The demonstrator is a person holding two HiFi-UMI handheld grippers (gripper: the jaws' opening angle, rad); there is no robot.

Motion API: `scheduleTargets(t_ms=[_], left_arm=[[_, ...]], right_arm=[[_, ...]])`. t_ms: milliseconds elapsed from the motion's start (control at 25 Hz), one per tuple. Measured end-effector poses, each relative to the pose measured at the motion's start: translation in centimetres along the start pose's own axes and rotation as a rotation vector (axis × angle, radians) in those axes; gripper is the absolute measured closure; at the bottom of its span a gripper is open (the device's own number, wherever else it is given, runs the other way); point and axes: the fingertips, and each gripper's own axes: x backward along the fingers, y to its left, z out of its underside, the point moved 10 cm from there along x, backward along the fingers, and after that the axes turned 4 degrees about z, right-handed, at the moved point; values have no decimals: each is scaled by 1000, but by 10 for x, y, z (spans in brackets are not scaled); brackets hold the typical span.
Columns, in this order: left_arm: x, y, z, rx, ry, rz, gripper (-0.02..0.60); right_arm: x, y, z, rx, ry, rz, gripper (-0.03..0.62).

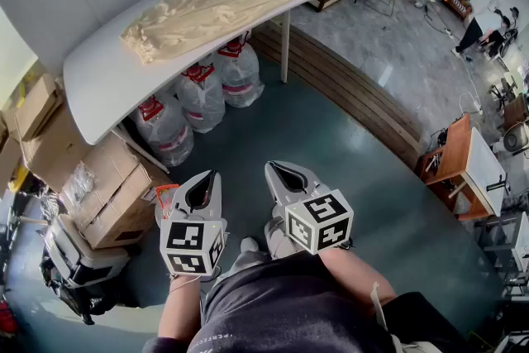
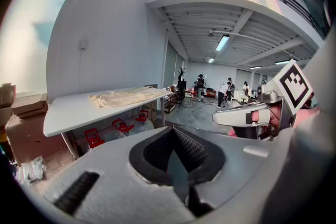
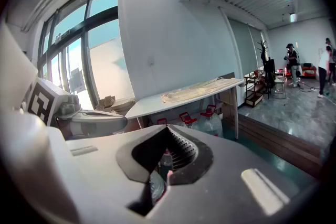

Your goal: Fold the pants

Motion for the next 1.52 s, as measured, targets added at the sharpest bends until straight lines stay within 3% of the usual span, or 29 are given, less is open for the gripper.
scheduleTargets(t_ms=[400,1160,1520], left_arm=[[-27,2,-7,-14,31,-21,580],[-165,26,-53,-65,96,-16,578],[-198,31,-63,-51,151,-33,578]], right_arm=[[-28,-27,-18,-12,-14,-39,599],[-116,-130,-66,35,53,-104,597],[-140,-163,-78,33,67,-119,597]])
